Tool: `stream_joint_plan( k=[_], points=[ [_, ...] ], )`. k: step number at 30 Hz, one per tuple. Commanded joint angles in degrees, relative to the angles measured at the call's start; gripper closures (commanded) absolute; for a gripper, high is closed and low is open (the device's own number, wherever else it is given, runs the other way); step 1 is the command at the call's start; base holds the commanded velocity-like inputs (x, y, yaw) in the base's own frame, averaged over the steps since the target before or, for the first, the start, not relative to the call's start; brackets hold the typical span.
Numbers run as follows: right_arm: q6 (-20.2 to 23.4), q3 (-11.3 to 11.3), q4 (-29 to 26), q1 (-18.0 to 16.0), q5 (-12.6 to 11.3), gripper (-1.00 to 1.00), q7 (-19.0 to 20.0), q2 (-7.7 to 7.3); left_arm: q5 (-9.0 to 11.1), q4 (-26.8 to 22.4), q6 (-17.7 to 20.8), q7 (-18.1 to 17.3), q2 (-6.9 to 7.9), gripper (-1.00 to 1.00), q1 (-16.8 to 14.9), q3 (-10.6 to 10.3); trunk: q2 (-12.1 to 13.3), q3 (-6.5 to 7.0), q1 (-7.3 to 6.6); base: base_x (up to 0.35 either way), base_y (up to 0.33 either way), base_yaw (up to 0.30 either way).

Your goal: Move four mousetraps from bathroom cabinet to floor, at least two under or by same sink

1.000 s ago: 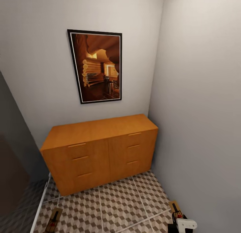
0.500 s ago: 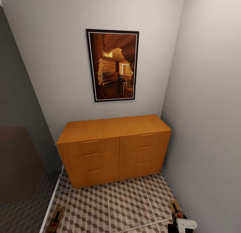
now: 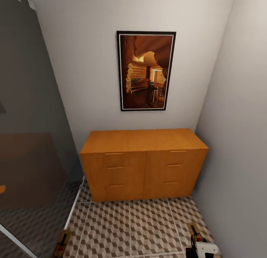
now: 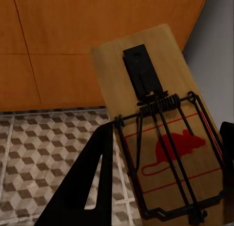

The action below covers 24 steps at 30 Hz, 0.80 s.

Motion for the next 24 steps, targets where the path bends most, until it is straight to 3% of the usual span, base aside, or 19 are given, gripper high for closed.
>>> stream_joint_plan(
  k=[1, 24],
  points=[
    [-0.1, 0.5, -0.1, 0.0, -0.3, 1.0, -0.5, -0.06, 0.5, 0.2, -0.2, -0.4, -0.04, 1.0, -0.1, -0.3, -0.1, -0.16, 0.04, 0.0, 0.0, 0.268],
    [-0.1, 0.5, 0.0, 0.0, -0.2, 1.0, -0.5, -0.06, 0.5, 0.2, -0.1, -0.4, -0.23, 1.0, -0.1, -0.3, -0.1, -0.84, 0.04, 0.0, 0.0, 0.271]
  ],
)
